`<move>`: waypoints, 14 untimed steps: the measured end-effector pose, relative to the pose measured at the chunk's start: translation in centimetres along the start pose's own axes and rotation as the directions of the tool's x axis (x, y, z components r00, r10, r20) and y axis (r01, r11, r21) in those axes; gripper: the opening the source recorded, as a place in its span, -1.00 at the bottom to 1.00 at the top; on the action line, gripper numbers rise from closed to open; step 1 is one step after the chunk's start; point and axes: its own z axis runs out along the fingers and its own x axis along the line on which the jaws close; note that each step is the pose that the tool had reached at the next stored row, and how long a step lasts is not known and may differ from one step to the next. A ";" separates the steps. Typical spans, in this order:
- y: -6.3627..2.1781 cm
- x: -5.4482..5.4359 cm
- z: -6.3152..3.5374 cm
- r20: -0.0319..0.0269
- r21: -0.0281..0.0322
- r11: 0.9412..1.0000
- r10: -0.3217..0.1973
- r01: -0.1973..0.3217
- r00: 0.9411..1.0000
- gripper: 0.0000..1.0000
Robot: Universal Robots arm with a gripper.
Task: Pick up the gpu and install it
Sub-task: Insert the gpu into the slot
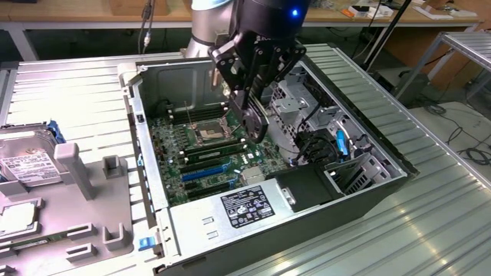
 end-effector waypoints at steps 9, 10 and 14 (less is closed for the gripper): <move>-0.03 -0.2 0.36 -0.005 -0.002 0.981 -0.195 0.195 0.981 -0.46; -0.04 -0.2 0.39 -0.006 -0.002 0.977 -0.214 0.214 0.977 -0.46; -0.04 -0.3 0.56 -0.010 -0.005 0.930 -0.367 0.367 0.930 -0.46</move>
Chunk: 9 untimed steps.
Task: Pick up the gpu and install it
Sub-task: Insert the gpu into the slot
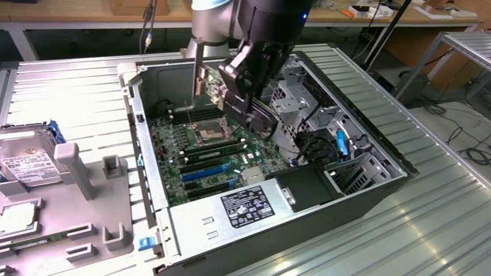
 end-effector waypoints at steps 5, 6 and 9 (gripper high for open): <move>-0.04 -0.1 0.02 -0.004 -0.002 0.992 -0.123 0.123 0.992 -0.46; -0.05 -0.1 0.02 -0.004 -0.002 0.990 -0.144 0.144 0.990 -0.46; -0.05 -0.1 0.01 -0.007 -0.003 0.973 -0.230 0.230 0.973 -0.46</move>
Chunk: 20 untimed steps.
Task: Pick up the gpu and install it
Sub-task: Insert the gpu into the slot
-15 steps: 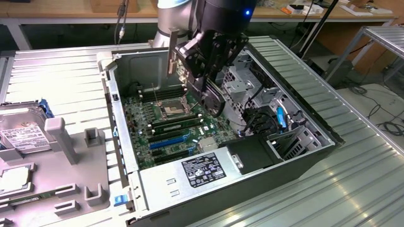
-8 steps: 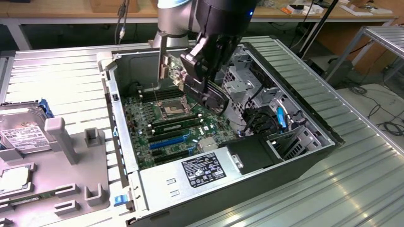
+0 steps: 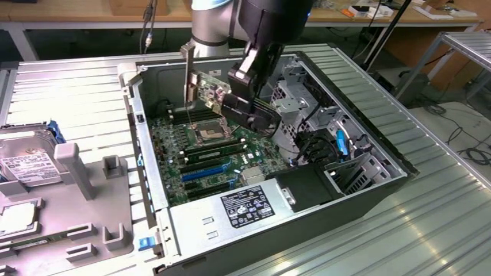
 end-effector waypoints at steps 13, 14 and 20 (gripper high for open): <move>-0.17 -0.2 0.03 -0.009 -0.004 0.945 -0.328 0.328 0.945 -0.46; -0.18 -0.2 0.03 -0.009 -0.004 0.939 -0.343 0.343 0.939 -0.46; -0.26 -0.3 0.05 -0.012 -0.007 0.891 -0.453 0.453 0.891 -0.46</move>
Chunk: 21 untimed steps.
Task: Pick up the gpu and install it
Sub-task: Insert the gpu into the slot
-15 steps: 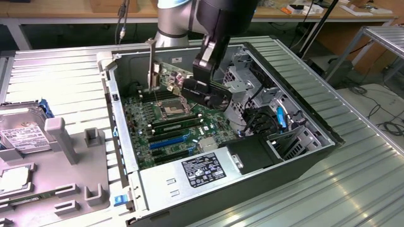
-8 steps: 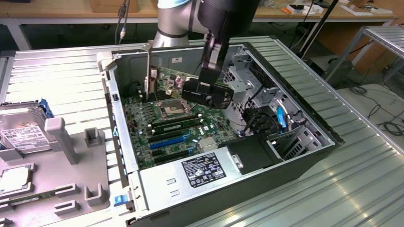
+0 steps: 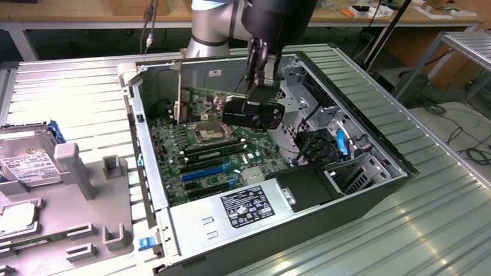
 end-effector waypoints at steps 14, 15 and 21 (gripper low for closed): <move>-0.24 -0.1 0.05 -0.008 -0.004 0.955 -0.298 0.298 0.955 -0.46; -0.26 -0.1 0.05 -0.009 -0.004 0.949 -0.316 0.316 0.949 -0.46; -0.40 -0.2 0.06 -0.011 -0.005 0.920 -0.391 0.391 0.920 -0.46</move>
